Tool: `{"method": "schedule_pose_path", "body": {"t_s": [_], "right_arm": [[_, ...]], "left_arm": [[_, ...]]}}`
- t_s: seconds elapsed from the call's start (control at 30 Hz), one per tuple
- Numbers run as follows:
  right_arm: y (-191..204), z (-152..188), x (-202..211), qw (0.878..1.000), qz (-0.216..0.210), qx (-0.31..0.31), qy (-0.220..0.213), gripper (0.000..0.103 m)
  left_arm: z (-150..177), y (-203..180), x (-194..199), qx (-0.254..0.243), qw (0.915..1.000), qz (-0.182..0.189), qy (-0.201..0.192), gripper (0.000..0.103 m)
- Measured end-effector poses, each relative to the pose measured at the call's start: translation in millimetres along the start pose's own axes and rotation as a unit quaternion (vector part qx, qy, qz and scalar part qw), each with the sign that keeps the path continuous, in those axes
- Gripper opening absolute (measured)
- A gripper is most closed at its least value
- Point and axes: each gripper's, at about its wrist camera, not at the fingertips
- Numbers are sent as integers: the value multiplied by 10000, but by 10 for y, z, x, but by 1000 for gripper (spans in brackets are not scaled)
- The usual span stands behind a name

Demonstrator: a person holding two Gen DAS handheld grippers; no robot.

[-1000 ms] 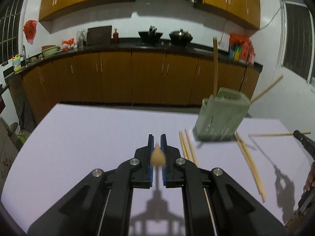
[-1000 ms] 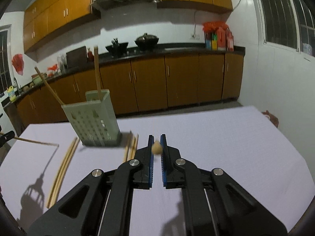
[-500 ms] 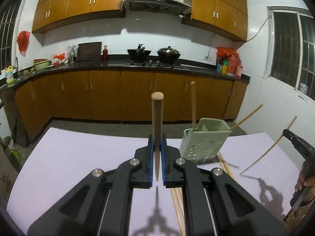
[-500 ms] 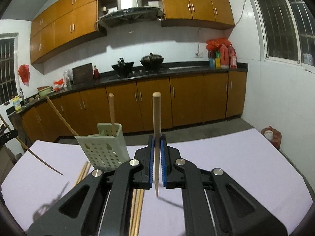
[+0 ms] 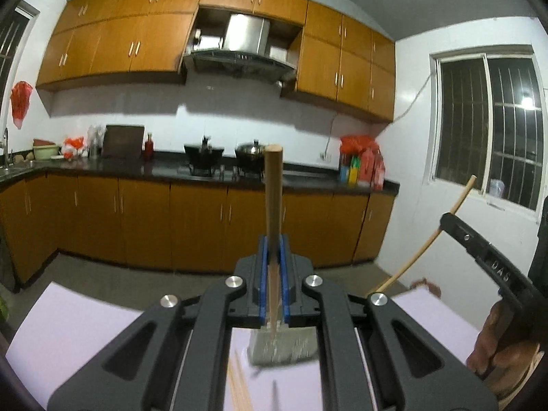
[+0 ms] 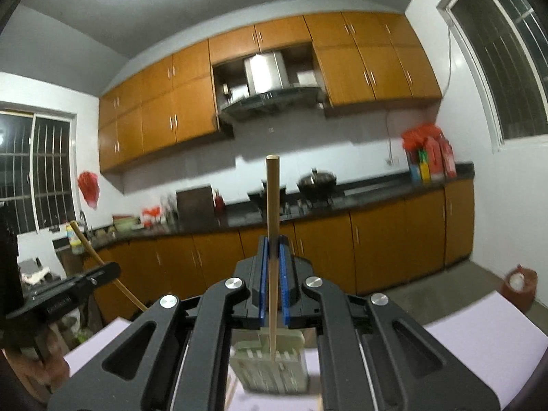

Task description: Organize utensils

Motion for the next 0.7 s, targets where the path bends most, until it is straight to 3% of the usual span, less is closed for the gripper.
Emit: {"method": "schedule_pose_path", "body": {"t_s": [0.1,0.27,0.57,0.6,0.67,0.7], "right_arm": [[17,105,-245,9999,71,111,-66,7],[-104,452,-516,9988,283,69,399,7],[-122,753,-598,9949,346,70,950,8],[-111,743,-605,9946,344,58,980,10],[-110,715,-593,9943,348,50,1006,34],[-108,684,-575,9948,350,53,952,40]], "left_arm": [[3,-43,-199,32,9999,-65,-137,8],[218,1,-490,78,9998,-136,-155,8],[647,112,-785,232,9988,-158,393,9],[662,127,-777,256,9987,-175,417,12],[666,157,-733,295,9985,-187,419,21],[645,170,-694,315,9986,-194,390,25]]}}
Point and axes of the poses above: each gripper's, at about its wrist camera, not at the fingertips, and x roughly against the way its jaws point, y to its left, z to its underside, and after that the axes turned 14 degrees about -y, right-handed
